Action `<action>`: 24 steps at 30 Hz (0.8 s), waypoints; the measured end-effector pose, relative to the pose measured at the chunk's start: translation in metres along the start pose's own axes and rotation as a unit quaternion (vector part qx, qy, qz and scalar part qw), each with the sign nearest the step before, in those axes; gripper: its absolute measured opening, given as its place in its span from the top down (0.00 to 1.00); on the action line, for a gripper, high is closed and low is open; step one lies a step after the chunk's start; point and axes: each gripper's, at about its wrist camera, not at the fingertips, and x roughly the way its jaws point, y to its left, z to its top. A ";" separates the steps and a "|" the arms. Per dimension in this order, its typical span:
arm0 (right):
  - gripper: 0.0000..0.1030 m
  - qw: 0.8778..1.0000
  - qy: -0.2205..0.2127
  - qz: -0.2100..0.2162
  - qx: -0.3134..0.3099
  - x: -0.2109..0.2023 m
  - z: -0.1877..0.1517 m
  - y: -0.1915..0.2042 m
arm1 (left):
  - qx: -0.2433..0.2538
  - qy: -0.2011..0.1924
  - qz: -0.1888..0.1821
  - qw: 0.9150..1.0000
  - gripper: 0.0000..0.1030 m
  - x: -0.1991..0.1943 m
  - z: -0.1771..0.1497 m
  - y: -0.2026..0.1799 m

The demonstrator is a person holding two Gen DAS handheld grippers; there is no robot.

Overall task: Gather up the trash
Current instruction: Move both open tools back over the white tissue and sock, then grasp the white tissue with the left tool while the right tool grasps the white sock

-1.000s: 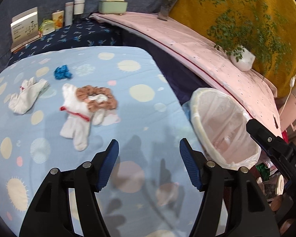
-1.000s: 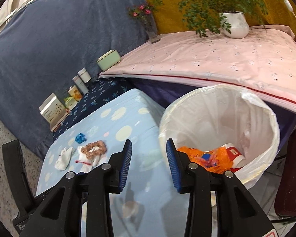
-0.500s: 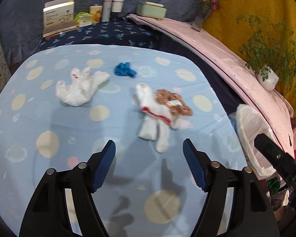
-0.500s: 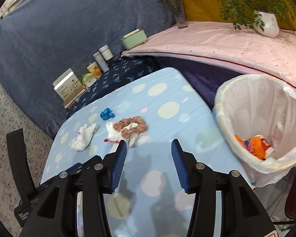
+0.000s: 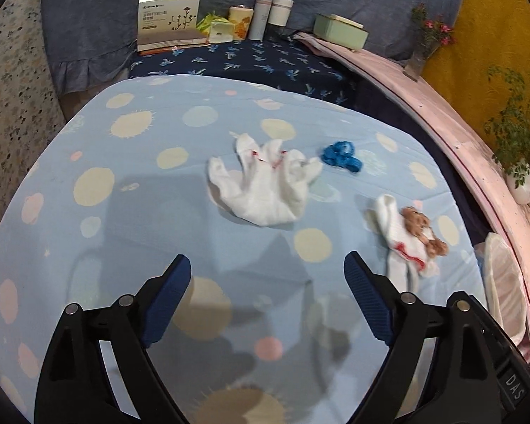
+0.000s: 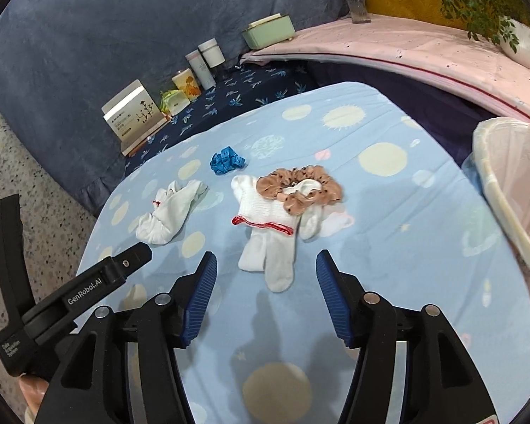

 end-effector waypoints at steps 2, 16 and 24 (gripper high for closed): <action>0.42 1.000 0.005 -0.004 0.004 0.011 0.002 0.002 | 0.003 0.001 0.007 1.000 0.15 0.008 0.006 0.004; 0.39 0.999 0.019 -0.023 0.026 0.070 0.014 0.009 | 0.026 0.008 -0.001 1.000 0.20 0.061 0.040 0.003; 0.77 0.999 0.012 -0.032 0.019 0.070 0.007 0.010 | 0.054 0.030 -0.033 0.998 0.76 0.065 0.031 -0.012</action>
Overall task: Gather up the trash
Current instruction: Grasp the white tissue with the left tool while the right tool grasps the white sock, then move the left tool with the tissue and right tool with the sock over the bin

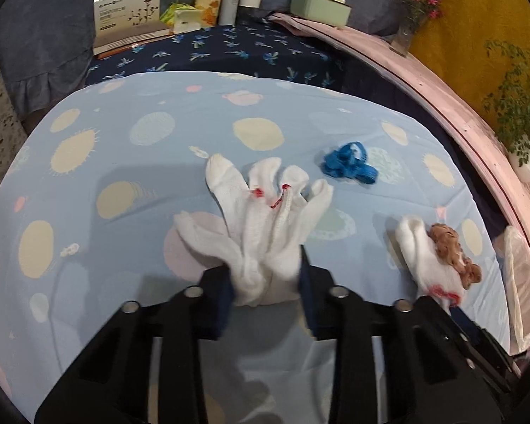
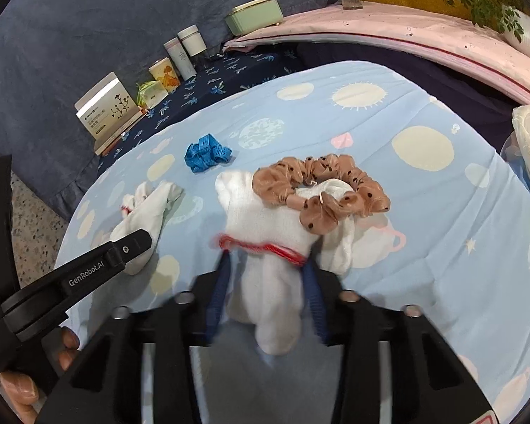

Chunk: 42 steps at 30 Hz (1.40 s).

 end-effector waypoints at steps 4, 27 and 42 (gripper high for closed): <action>0.91 1.000 0.012 0.014 0.011 -0.004 -0.006 -0.007 | -0.001 0.005 -0.010 1.000 0.84 -0.006 -0.009 -0.006; 0.92 0.998 -0.035 0.038 0.036 -0.116 -0.049 -0.043 | 0.027 0.015 -0.057 0.998 0.85 -0.081 -0.090 -0.085; 0.92 0.993 -0.089 0.034 0.063 -0.177 -0.043 -0.097 | 0.082 -0.004 -0.070 0.994 0.85 -0.116 -0.104 -0.159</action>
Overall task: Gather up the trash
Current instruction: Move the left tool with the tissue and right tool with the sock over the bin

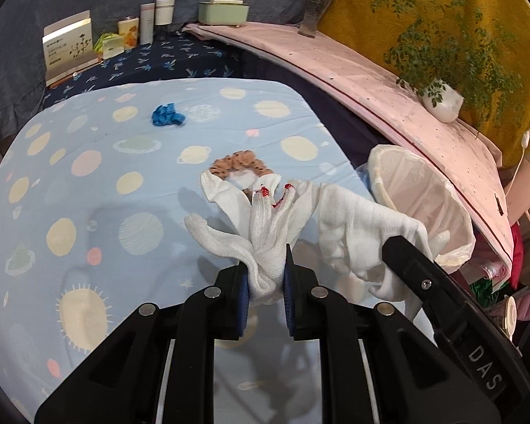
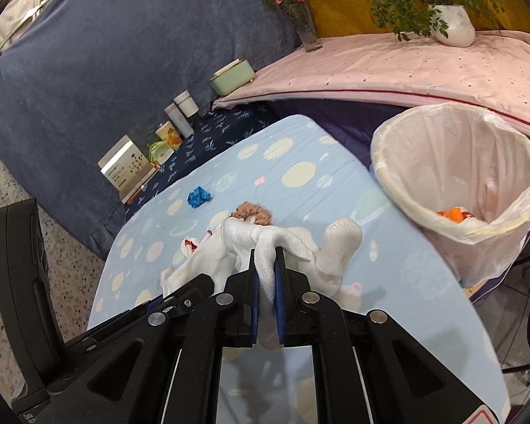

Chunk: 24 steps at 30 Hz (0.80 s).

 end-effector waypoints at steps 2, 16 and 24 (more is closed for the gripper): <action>0.92 1.000 -0.007 -0.002 0.004 -0.005 0.004 -0.006 | 0.007 -0.002 -0.001 1.000 0.85 -0.001 0.001 -0.009; 0.92 0.998 -0.048 -0.025 0.033 -0.045 0.030 -0.062 | 0.050 0.003 -0.014 0.999 0.85 0.005 0.003 -0.066; 0.92 0.997 -0.062 -0.034 0.044 -0.058 0.040 -0.084 | 0.075 0.006 -0.023 0.997 0.85 0.010 0.003 -0.098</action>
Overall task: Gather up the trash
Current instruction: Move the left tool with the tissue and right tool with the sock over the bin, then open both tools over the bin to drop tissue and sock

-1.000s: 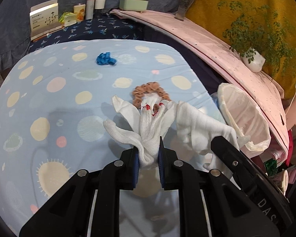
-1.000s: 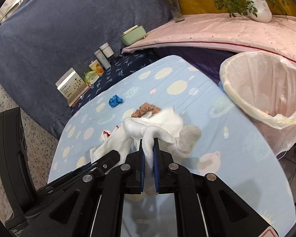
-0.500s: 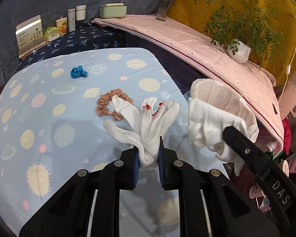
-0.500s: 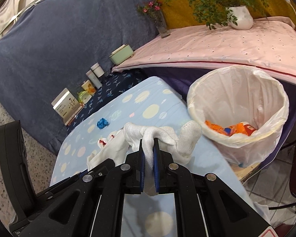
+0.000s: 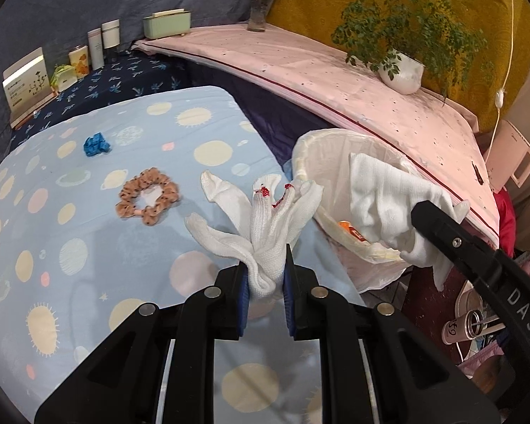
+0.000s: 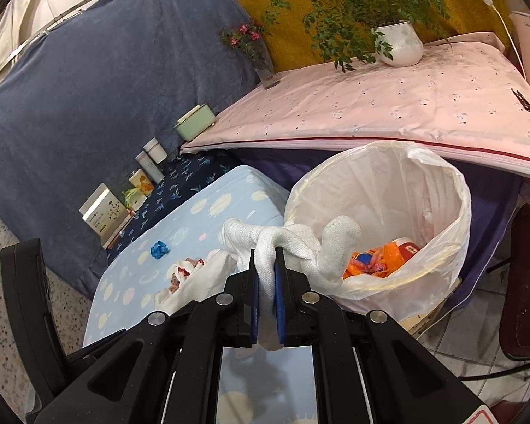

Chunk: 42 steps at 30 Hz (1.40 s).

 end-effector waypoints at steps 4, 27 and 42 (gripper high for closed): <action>0.92 1.000 -0.004 -0.002 0.005 -0.003 0.005 -0.010 | 0.009 0.002 -0.003 1.000 0.85 0.003 0.003 -0.011; 0.92 0.999 -0.017 -0.035 0.010 0.002 0.040 -0.063 | 0.066 0.016 -0.037 0.997 0.85 0.042 0.031 -0.076; 0.92 0.998 -0.010 -0.063 0.014 0.028 0.059 -0.089 | 0.081 0.018 -0.062 0.995 0.82 0.077 0.061 -0.099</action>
